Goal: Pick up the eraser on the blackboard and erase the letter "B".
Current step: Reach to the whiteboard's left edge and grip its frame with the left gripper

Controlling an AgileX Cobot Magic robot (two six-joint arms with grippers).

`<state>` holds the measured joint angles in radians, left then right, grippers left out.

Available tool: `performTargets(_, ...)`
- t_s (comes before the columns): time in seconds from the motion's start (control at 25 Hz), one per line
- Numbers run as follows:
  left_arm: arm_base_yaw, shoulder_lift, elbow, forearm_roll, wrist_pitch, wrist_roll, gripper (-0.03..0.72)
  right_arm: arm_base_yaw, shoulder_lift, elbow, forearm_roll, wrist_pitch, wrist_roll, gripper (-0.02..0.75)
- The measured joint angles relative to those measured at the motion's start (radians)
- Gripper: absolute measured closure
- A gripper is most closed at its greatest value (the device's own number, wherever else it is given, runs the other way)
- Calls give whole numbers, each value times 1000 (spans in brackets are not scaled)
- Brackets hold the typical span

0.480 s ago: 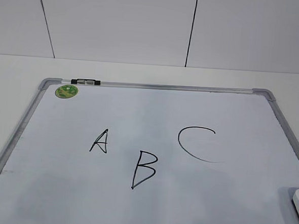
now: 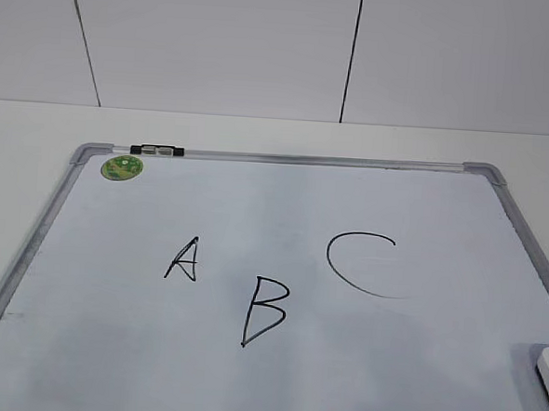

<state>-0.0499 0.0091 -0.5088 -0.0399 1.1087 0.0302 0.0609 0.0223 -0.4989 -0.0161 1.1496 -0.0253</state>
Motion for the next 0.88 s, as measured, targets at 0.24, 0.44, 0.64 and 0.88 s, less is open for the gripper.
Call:
performTargets(0.24,0,0,0,0,0,0,191,0,0,0,0,0,0,144)
performTargets(0.44,0,0,0,0,0,0,191,0,0,0,0,0,0,144)
performTargets(0.64,0,0,0,0,0,0,191,0,0,0,0,0,0,144)
performTargets(0.88,0,0,0,0,0,0,191,0,0,0,0,0,0,144)
